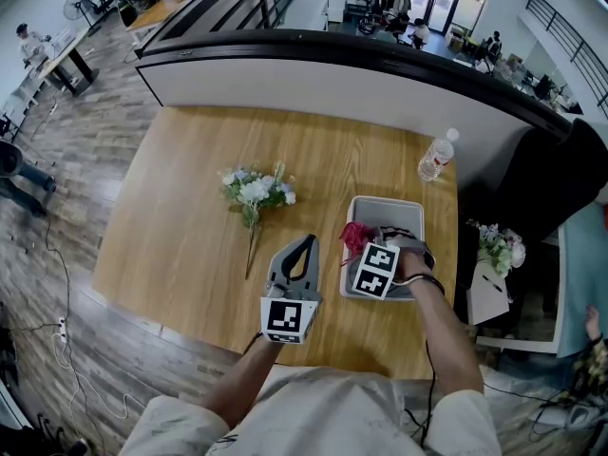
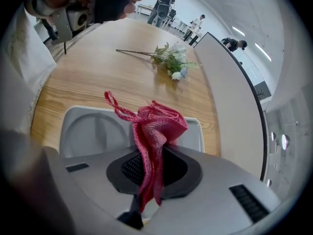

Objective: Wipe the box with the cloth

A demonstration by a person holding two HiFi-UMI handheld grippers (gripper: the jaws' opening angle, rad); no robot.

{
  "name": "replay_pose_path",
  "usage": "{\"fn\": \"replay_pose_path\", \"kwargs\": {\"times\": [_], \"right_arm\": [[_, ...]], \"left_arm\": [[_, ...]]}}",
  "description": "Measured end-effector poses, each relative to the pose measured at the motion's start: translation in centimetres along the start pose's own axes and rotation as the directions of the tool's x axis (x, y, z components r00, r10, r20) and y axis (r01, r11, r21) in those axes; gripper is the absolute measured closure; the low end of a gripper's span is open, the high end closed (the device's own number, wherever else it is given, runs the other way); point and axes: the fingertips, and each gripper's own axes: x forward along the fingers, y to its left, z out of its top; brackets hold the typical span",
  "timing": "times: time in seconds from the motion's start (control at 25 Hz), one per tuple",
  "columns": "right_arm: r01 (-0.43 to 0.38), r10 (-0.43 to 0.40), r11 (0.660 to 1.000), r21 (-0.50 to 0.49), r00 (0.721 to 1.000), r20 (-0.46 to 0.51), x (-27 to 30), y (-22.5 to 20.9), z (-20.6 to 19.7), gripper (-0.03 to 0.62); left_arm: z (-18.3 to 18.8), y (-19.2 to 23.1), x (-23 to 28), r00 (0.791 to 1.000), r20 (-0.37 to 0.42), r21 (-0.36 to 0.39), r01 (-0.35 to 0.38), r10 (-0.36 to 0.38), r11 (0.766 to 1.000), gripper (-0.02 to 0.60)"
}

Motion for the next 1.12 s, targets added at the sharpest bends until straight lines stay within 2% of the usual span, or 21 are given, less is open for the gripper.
{"fn": "replay_pose_path", "kwargs": {"times": [0.4,0.6,0.76,1.12], "right_arm": [[-0.010,0.010,1.000,-0.026,1.000,-0.014,-0.2,0.3,0.1,0.534],[-0.009,0.009,1.000,-0.020,1.000,0.002,-0.9,0.6,0.1,0.534],[-0.042,0.042,0.999,0.004,0.998,0.044,-1.7,1.6,0.7,0.534],[0.001,-0.001,1.000,0.000,0.999,0.052,-2.0,2.1,0.8,0.534]], "left_arm": [[0.2,0.1,-0.1,1.000,0.003,0.004,0.004,-0.004,1.000,0.568],[0.3,0.1,-0.1,1.000,0.004,0.000,0.003,-0.003,1.000,0.568],[0.0,0.0,-0.1,1.000,0.000,-0.003,0.004,-0.004,1.000,0.568],[-0.2,-0.2,0.0,1.000,-0.005,-0.002,0.010,-0.010,1.000,0.568]]}}
